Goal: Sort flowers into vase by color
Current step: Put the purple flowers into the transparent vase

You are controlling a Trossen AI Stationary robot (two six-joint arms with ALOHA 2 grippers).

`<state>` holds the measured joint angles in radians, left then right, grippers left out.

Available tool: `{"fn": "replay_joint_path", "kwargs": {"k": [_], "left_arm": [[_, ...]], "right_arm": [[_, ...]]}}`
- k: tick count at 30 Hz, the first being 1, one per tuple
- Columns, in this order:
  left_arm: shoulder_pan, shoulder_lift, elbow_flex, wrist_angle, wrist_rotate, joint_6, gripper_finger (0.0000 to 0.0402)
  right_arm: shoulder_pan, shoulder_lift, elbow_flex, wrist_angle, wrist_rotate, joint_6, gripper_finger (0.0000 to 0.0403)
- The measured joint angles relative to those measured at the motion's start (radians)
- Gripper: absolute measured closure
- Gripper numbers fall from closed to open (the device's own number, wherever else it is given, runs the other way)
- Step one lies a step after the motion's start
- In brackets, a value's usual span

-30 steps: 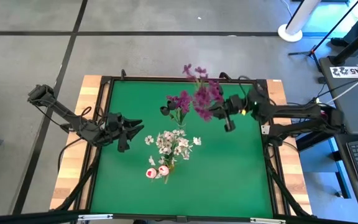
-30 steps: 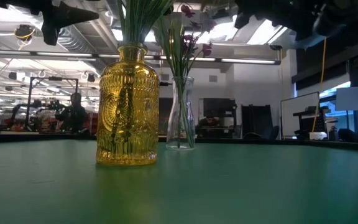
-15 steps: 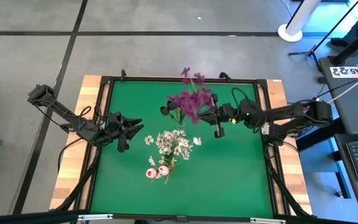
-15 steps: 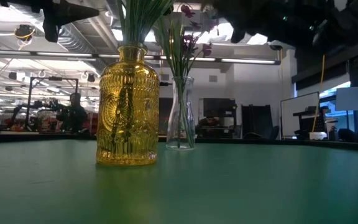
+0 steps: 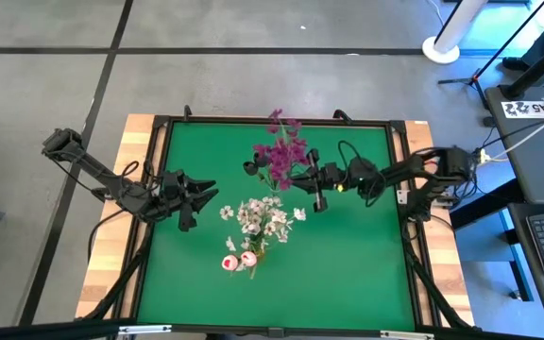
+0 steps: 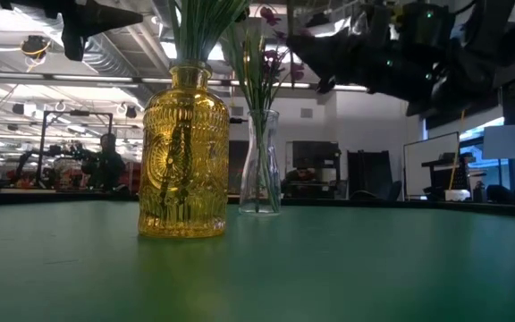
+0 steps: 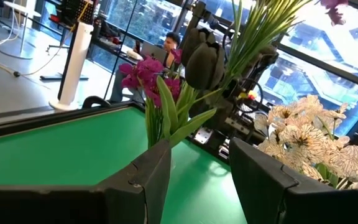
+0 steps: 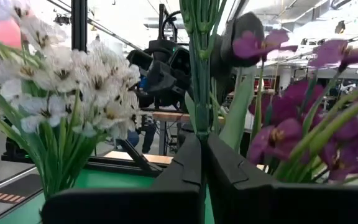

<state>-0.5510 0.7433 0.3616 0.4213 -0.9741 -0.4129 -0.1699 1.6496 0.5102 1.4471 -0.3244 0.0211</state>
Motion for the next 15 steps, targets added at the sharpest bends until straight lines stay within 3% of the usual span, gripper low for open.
{"fn": "replay_joint_path", "kwargs": {"k": [15], "left_arm": [[0.000, 0.000, 0.000, 0.000, 0.000, -0.002, 0.0243]], "right_arm": [[0.000, 0.150, 0.090, 0.074, 0.019, -0.022, 0.0400]]}}
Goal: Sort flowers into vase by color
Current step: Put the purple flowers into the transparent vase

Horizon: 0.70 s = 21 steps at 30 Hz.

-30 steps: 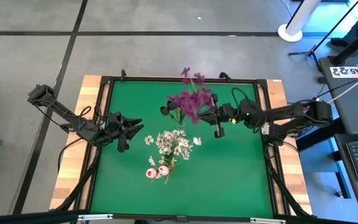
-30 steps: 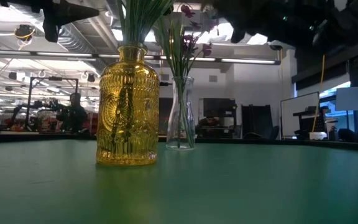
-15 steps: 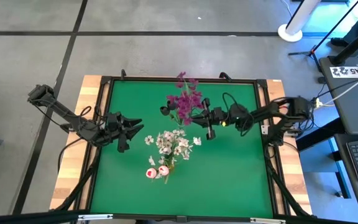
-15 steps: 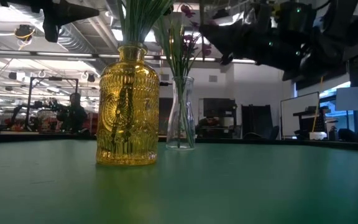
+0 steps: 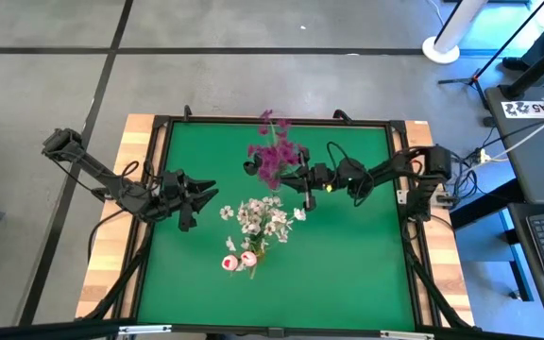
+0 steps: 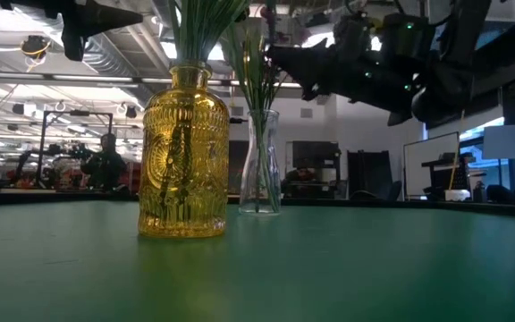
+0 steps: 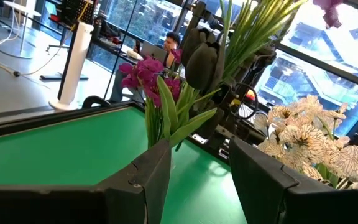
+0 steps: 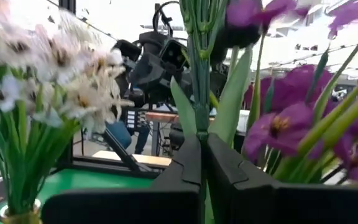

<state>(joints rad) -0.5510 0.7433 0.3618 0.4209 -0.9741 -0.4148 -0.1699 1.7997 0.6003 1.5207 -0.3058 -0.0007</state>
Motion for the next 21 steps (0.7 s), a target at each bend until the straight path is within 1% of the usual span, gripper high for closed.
{"fn": "replay_joint_path", "kwargs": {"k": [6, 10, 17, 21], "left_arm": [[-0.010, 0.000, 0.000, 0.000, 0.000, 0.000, 0.0243], [-0.015, 0.000, 0.000, 0.000, 0.000, 0.000, 0.0243], [-0.015, 0.000, 0.000, 0.000, 0.000, 0.000, 0.0243], [-0.015, 0.000, 0.000, 0.000, 0.000, 0.000, 0.0243]], "right_arm": [[0.000, 0.064, 0.017, -0.005, 0.008, -0.012, 0.0400], [0.000, 0.098, 0.017, -0.005, 0.036, -0.030, 0.0400], [0.000, 0.103, 0.017, -0.008, 0.035, -0.031, 0.0400], [0.000, 0.103, 0.017, -0.067, 0.034, -0.032, 0.0400]]}}
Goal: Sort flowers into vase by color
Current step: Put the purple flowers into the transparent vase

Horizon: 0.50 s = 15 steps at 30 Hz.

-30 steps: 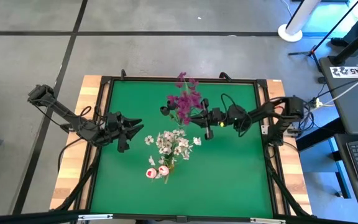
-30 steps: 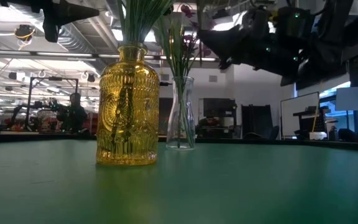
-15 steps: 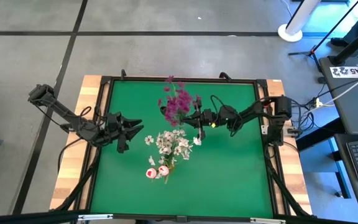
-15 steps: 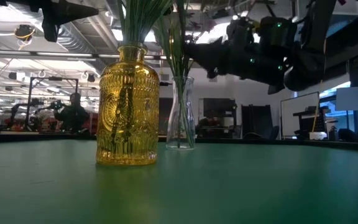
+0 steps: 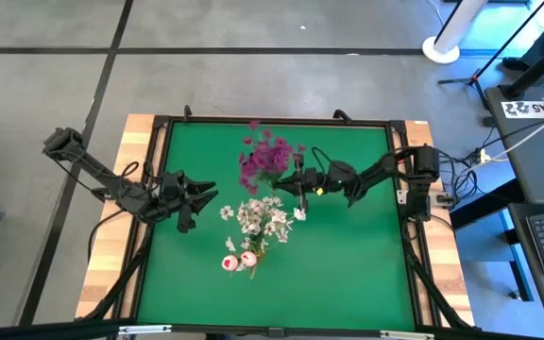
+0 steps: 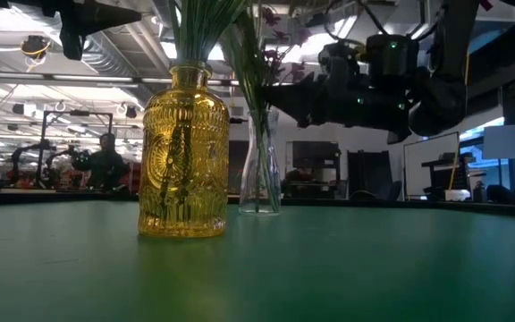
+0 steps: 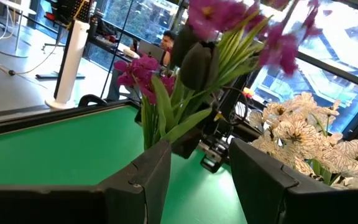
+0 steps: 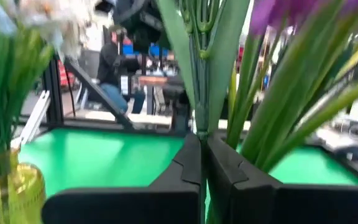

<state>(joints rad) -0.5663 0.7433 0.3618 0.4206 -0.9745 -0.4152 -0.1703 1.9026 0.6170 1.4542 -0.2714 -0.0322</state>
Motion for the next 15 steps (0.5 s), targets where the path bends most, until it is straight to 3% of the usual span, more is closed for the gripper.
{"fn": "replay_joint_path", "kwargs": {"k": [15], "left_arm": [[0.000, 0.000, 0.000, 0.000, 0.000, -0.001, 0.0243]], "right_arm": [[0.000, -0.004, 0.000, -0.085, -0.009, 0.025, 0.0382]]}}
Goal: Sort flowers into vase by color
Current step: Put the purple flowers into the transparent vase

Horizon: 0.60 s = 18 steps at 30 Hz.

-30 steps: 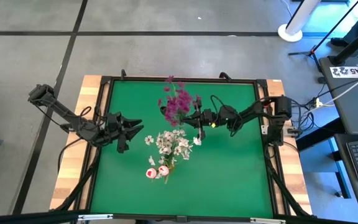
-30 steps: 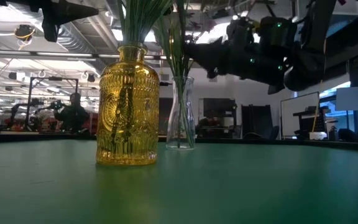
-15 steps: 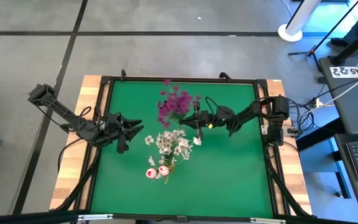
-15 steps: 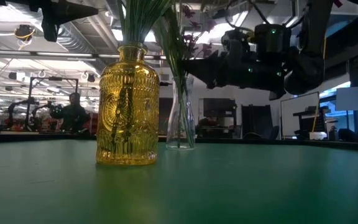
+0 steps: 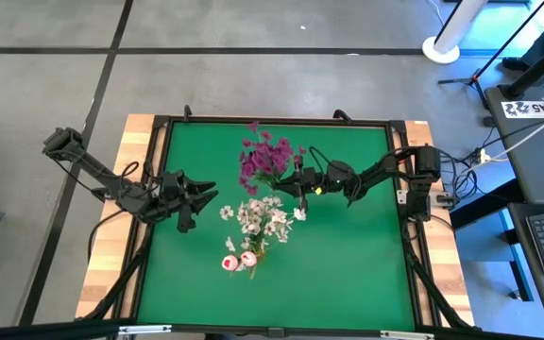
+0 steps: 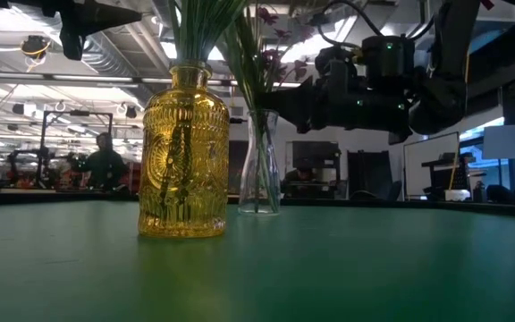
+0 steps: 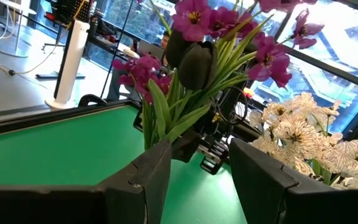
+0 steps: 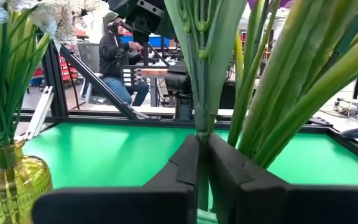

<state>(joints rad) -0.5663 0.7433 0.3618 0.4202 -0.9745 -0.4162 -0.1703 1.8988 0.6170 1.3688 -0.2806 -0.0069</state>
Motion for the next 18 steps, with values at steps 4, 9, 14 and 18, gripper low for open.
{"fn": "replay_joint_path", "kwargs": {"k": [4, 9, 14, 18], "left_arm": [[0.000, 0.000, 0.000, 0.000, 0.000, -0.001, 0.0243], [0.000, 0.000, 0.000, 0.000, 0.000, -0.001, 0.0243], [0.000, 0.000, 0.000, 0.000, 0.000, -0.002, 0.0243], [0.000, 0.000, 0.000, 0.000, 0.000, -0.001, 0.0243]], "right_arm": [[0.000, 0.000, 0.000, -0.002, 0.000, 0.030, 0.0370], [0.000, 0.000, -0.001, -0.004, 0.000, 0.057, 0.0368], [0.000, 0.000, -0.001, -0.008, -0.013, 0.074, 0.0358], [0.000, 0.000, -0.001, -0.010, -0.028, 0.078, 0.0332]]}}
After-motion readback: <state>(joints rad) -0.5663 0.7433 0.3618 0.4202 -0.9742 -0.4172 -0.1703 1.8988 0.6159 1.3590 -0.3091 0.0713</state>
